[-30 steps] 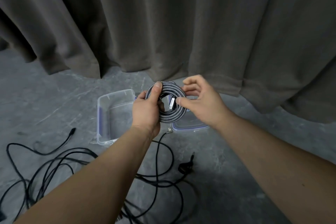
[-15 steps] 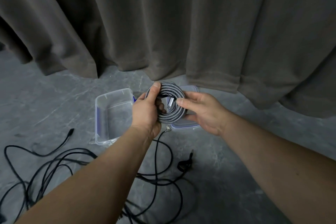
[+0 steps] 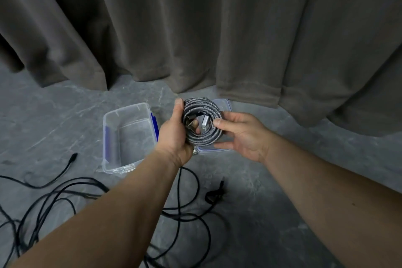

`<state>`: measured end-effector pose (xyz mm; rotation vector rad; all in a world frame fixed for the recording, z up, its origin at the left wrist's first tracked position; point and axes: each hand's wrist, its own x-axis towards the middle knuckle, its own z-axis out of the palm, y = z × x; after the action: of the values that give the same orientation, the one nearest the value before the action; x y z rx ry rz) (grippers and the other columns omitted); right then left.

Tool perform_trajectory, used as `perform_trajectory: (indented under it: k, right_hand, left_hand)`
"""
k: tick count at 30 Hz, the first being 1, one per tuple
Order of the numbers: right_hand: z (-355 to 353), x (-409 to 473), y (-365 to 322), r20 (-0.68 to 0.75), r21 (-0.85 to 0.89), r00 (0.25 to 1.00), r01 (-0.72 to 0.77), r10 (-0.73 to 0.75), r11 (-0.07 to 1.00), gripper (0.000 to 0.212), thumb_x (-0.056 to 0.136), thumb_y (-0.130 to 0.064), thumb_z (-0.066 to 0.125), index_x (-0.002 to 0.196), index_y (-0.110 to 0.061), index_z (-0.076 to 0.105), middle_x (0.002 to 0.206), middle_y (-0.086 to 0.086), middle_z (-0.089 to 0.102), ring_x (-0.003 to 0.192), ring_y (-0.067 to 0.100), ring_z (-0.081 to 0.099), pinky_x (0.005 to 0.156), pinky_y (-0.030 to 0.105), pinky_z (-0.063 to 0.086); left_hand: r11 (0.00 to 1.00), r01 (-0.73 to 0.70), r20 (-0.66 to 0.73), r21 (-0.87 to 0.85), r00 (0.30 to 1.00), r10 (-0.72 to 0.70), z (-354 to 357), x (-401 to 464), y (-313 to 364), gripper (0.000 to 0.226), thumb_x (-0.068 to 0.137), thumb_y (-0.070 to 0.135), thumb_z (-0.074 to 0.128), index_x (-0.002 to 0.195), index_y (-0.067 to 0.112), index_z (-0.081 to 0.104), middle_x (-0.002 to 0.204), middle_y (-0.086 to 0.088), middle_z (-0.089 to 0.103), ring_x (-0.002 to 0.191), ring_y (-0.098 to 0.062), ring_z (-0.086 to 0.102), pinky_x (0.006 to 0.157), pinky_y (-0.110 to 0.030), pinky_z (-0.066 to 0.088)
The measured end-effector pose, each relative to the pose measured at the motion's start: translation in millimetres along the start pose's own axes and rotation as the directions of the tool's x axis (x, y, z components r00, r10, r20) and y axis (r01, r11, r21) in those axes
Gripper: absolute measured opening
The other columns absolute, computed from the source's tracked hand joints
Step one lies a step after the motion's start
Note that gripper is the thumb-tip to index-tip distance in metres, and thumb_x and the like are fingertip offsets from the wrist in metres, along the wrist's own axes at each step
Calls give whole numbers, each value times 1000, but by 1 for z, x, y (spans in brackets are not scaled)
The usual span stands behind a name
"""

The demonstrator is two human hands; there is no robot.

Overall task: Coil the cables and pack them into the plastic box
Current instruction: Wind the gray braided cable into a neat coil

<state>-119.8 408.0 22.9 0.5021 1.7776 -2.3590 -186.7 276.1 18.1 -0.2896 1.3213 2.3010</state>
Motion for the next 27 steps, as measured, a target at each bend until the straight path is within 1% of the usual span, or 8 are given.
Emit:
perform_trajectory:
  k: [3, 7, 11, 14, 17, 20, 23, 27]
  right_hand:
    - [-4, -1, 1, 16, 44, 1000, -15, 15, 999, 22, 94, -10, 55, 114, -6, 62, 106, 10, 67, 97, 19, 65, 80, 46, 56]
    - [-5, 2, 1, -25, 89, 1000, -1, 3, 996, 28, 92, -8, 58, 119, -3, 60, 111, 14, 66, 104, 26, 65, 86, 52, 54]
    - [-6, 7, 5, -92, 4, 996, 14, -13, 1000, 27, 92, -10, 59, 118, -7, 61, 108, 7, 65, 99, 20, 63, 77, 42, 53]
    - [-6, 12, 9, -161, 41, 987, 35, -28, 999, 20, 92, -8, 59, 111, -6, 64, 100, 7, 66, 87, 18, 64, 82, 48, 55]
    - [-7, 18, 10, -238, 52, 971, 51, -37, 997, 14, 92, -9, 60, 105, -8, 65, 91, 4, 67, 80, 17, 66, 89, 51, 53]
    - [-8, 22, 13, -256, 42, 966, 46, -34, 998, 12, 92, -9, 59, 102, -9, 65, 89, 4, 66, 80, 17, 64, 89, 51, 52]
    - [-9, 22, 17, -238, -1, 971, 20, -20, 1000, 11, 92, -11, 60, 103, -11, 64, 90, 2, 65, 80, 14, 64, 86, 48, 54]
    - [-14, 21, 21, -225, -46, 974, -8, -2, 999, 20, 93, -13, 59, 112, -8, 63, 90, 0, 65, 80, 12, 64, 75, 40, 56]
  left_hand:
    - [997, 69, -1, -18, 998, -69, -4, 8, -6, 35, 97, 42, 53, 90, 11, 67, 78, -3, 62, 53, -8, 54, 54, -21, 49]
    - [988, 151, 10, -28, 988, -151, -8, 18, -10, 68, 86, 55, 59, 131, 3, 57, 119, -10, 47, 98, -26, 47, 103, -38, 39]
    - [987, 149, 26, 62, 988, -151, -11, 23, -12, 56, 93, 59, 48, 107, 8, 68, 82, -5, 71, 64, -13, 68, 58, -29, 56]
    - [967, -29, -9, 253, 999, 32, -17, 25, -16, 53, 91, 63, 48, 115, 18, 63, 108, -5, 71, 93, -15, 70, 78, -40, 57]
    - [573, -481, 127, 664, 827, 548, -28, 22, -18, 16, 82, 45, 63, 92, 33, 57, 105, -1, 60, 89, -6, 60, 86, -22, 50]
    - [134, -621, 424, 772, 660, 620, -35, 22, -22, 19, 78, 22, 75, 89, 24, 60, 100, 8, 50, 90, -3, 57, 80, -18, 46]
    - [6, -579, 453, 815, 644, 616, -36, 24, -20, 18, 77, 19, 77, 92, 13, 67, 101, 6, 52, 84, -15, 62, 70, -31, 53]
    - [-118, -497, 462, 860, 660, 592, -29, 22, -21, 17, 78, 23, 78, 89, 12, 69, 104, -3, 58, 80, -19, 61, 65, -26, 43]
